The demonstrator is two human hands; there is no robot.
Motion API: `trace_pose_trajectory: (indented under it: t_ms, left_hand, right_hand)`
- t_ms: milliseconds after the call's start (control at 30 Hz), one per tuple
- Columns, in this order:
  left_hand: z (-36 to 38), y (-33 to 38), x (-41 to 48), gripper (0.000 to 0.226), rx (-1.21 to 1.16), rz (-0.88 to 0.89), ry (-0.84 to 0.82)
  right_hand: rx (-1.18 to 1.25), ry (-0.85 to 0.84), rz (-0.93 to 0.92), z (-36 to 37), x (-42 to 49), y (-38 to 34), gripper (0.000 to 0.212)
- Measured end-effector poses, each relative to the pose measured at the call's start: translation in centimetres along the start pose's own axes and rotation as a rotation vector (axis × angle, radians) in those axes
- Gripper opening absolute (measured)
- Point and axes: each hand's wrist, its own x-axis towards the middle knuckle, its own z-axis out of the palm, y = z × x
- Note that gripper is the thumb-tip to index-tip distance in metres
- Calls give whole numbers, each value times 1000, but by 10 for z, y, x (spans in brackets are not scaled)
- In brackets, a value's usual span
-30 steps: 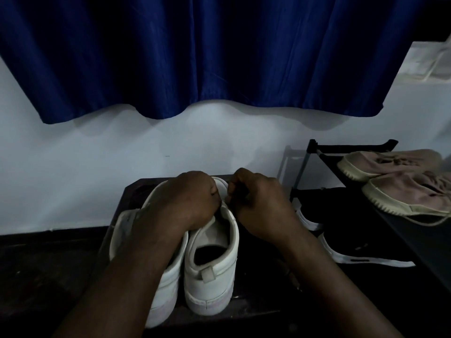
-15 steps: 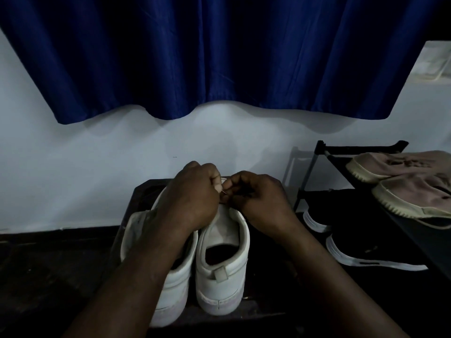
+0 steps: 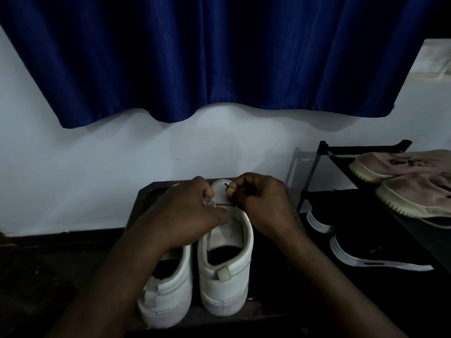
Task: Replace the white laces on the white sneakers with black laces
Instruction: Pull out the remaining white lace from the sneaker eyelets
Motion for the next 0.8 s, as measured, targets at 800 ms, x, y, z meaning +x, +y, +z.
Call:
trace_pose_trajectory:
  t_ms: [800]
  left_hand:
    - [-2,-6,1,35,65,-31,104]
  right_hand:
    - [610,-61,-99,18,7,-32,16]
